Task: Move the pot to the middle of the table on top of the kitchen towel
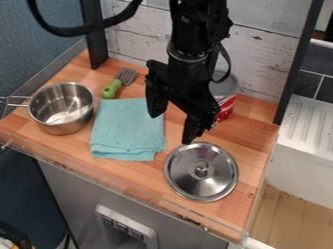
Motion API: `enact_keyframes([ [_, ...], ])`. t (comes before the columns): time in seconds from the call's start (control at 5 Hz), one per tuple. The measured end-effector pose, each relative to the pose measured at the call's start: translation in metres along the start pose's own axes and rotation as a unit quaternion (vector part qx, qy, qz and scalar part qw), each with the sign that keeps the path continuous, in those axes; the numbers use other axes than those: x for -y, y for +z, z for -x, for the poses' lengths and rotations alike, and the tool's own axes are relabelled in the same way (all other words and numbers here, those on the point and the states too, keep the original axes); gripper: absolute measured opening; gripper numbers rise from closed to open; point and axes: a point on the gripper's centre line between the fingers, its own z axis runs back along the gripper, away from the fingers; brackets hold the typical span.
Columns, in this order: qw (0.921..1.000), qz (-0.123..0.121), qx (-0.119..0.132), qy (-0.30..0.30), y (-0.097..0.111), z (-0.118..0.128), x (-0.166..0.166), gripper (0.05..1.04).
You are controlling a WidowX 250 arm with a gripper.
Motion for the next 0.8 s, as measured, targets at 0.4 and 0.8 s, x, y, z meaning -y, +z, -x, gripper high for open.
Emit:
enact_keyframes([
  [0.4,0.9978,0.010,-0.014,0.065,-0.012,0.006,-0.038,0.999],
  [0.8,0.9873,0.000,-0.023,0.157,-0.024,0.031,-0.109,0.999],
])
